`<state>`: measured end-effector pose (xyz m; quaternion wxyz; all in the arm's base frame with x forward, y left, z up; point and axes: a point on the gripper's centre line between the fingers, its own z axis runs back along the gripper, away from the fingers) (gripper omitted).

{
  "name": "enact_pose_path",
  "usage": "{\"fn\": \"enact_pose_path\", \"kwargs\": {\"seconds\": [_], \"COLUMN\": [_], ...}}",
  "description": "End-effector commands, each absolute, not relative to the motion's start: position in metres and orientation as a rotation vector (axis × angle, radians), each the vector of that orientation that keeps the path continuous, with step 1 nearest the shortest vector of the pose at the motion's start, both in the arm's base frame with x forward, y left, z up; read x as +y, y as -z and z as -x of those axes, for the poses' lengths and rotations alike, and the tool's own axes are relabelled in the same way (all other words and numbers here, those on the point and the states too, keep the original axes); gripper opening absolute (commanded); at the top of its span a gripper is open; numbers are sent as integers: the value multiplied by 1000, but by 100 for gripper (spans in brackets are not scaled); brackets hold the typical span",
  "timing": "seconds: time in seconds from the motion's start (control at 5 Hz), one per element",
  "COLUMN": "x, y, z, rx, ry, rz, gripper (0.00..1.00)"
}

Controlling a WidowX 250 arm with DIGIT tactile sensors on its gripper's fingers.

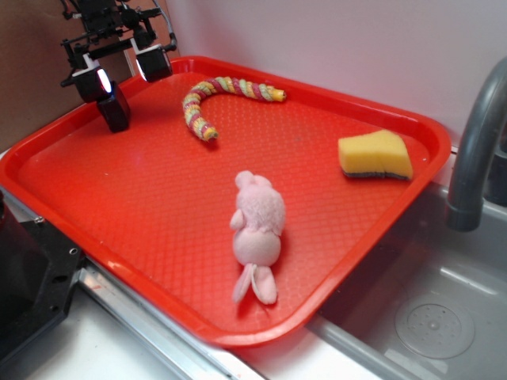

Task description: Grab the black box.

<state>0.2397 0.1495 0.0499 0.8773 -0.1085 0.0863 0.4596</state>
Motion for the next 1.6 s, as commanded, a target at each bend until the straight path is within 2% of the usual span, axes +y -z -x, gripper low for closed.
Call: {"fn": "enact_pose_path", "kwargs": {"seconds": [0.0,0.2,0.6,0.8,1.4], "x": [176,175,170,177,191], "y": [-48,-62,-105,-110,-88], "z": [-236,-231,-217,-214,-237], "rx": [170,133,52,45,117], "ry": [-962,-950,-947,-967,-971], "rz": [190,181,192,181,170], "gripper": [100,100,100,100,100]}}
